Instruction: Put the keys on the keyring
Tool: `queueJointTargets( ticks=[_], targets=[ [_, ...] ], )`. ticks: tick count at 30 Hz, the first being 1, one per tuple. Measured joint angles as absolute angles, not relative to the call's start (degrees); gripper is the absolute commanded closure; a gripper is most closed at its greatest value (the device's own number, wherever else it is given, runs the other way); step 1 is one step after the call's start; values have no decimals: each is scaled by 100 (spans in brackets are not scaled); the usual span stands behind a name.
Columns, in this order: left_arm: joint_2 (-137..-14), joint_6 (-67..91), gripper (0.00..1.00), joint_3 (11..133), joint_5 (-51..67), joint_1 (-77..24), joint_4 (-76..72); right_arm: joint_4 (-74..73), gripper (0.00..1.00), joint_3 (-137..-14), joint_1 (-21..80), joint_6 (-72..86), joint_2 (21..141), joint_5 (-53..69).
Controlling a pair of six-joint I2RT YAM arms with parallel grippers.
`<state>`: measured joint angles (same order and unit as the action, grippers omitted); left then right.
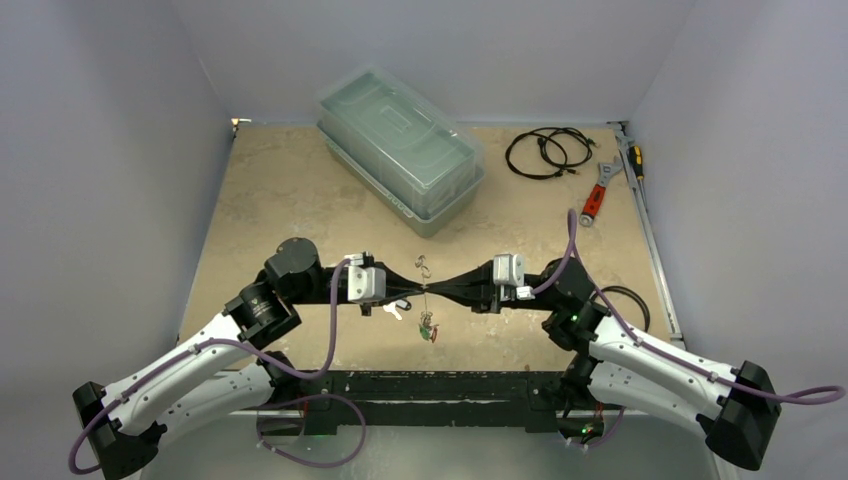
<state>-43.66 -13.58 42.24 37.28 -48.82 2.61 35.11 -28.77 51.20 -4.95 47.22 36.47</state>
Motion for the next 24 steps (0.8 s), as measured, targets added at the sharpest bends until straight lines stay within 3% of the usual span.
queueJointTargets(
  ticks=[8, 12, 24],
  targets=[
    [-4272, -1398, 100, 4222, 3498, -4882, 268, 3476, 51, -2877, 5116, -473, 4683, 3723],
    [-4134, -1402, 100, 4222, 3227, -4882, 266, 3387, 45, -2877, 5133, -513, 4482, 3656],
    [-4036, -1413, 100, 4222, 2176, -4882, 270, 3444, 43, -2729, 5137, -537, 3813, 2497]
  ],
)
